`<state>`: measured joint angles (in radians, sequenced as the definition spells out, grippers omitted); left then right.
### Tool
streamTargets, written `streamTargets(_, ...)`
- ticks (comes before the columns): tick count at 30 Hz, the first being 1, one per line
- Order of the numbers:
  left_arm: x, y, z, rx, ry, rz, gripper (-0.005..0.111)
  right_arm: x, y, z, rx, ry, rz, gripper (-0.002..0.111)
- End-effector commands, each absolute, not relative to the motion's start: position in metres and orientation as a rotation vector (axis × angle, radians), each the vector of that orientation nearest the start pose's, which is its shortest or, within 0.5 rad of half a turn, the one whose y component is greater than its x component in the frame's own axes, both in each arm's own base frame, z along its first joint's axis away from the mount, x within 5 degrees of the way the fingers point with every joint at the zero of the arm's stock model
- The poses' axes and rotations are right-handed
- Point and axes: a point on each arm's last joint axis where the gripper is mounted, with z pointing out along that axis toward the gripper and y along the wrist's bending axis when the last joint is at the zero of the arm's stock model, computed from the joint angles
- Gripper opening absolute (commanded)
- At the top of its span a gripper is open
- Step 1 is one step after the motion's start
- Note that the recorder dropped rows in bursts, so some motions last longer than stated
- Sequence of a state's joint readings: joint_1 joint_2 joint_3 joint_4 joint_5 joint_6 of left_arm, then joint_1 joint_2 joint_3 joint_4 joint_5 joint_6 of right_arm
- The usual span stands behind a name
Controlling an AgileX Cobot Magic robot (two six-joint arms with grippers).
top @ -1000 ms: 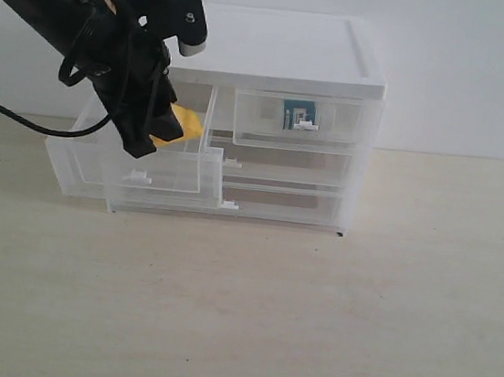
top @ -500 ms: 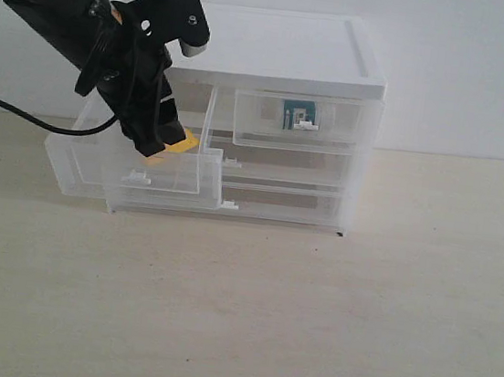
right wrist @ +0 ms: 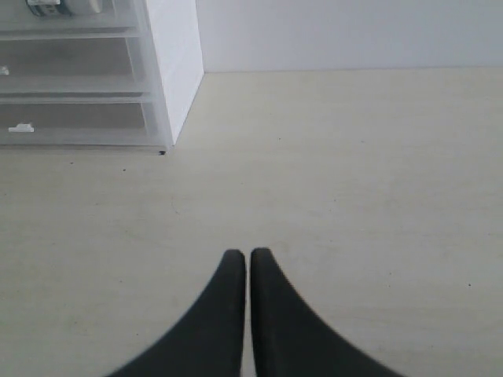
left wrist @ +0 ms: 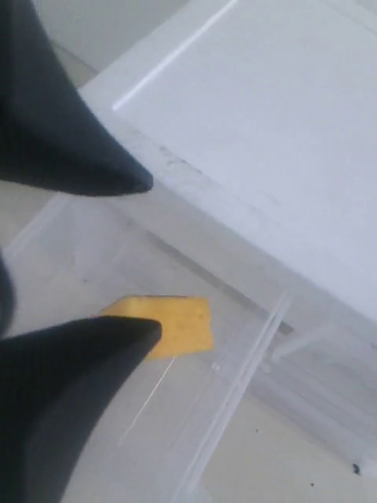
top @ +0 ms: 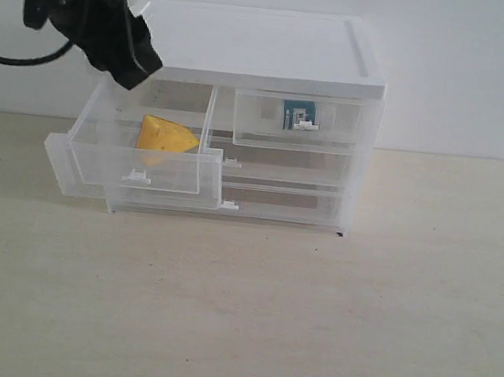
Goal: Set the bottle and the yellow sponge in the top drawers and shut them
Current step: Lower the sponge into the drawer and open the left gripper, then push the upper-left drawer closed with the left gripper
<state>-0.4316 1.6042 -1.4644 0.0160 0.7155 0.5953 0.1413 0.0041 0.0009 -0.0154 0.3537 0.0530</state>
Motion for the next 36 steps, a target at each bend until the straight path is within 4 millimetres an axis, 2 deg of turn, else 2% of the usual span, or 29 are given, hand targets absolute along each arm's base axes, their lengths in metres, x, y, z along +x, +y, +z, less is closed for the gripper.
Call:
streamTargets(1, 0.306, -0.139, 0.369, 1.072, 2.171, 0.047, 0.013, 0.053, 0.007, 0.182, -0.090, 1.831, 0.119, 0.000)
streamTargets(2, 0.301, -0.137, 0.370, 1.080, 2.192, 0.043, 0.004, 0.053, 0.007, 0.182, -0.090, 1.831, 0.119, 0.000)
streamTargets(5, 0.277, -0.131, 0.373, 1.073, 2.319, -0.056, 0.004, 0.053, 0.007, 0.182, -0.090, 1.831, 0.119, 0.000)
streamTargets(9, 0.260, -0.135, 0.360, 1.085, 2.368, -0.171, 0.004, 0.053, 0.007, 0.182, -0.090, 1.831, 0.119, 0.000)
streamTargets(11, 0.247, -0.143, 0.333, 1.186, 2.420, -0.193, 0.004, 0.053, 0.007, 0.182, -0.090, 1.831, 0.119, 0.000)
streamTargets(13, 0.241, -0.145, 0.315, 1.268, 2.441, -0.191, 0.004, 0.053, 0.007, 0.182, -0.090, 1.831, 0.119, 0.000)
streamTargets(18, 0.254, -0.150, 0.295, 1.236, 2.417, -0.176, 0.004, 0.053, 0.007, 0.182, -0.090, 1.831, 0.119, 0.000)
streamTargets(24, 0.282, -0.159, 0.270, 1.220, 2.363, -0.088, 0.004, 0.053, 0.007, 0.182, -0.090, 1.831, 0.119, 0.000)
streamTargets(31, 0.295, -0.160, 0.273, 1.146, 2.254, -0.013, 0.004, 0.053, 0.007, 0.182, -0.090, 1.831, 0.119, 0.000)
streamTargets(36, 0.305, -0.164, 0.266, 1.150, 2.207, 0.016, 0.004, 0.053, 0.007, 0.182, -0.090, 1.831, 0.119, 0.000)
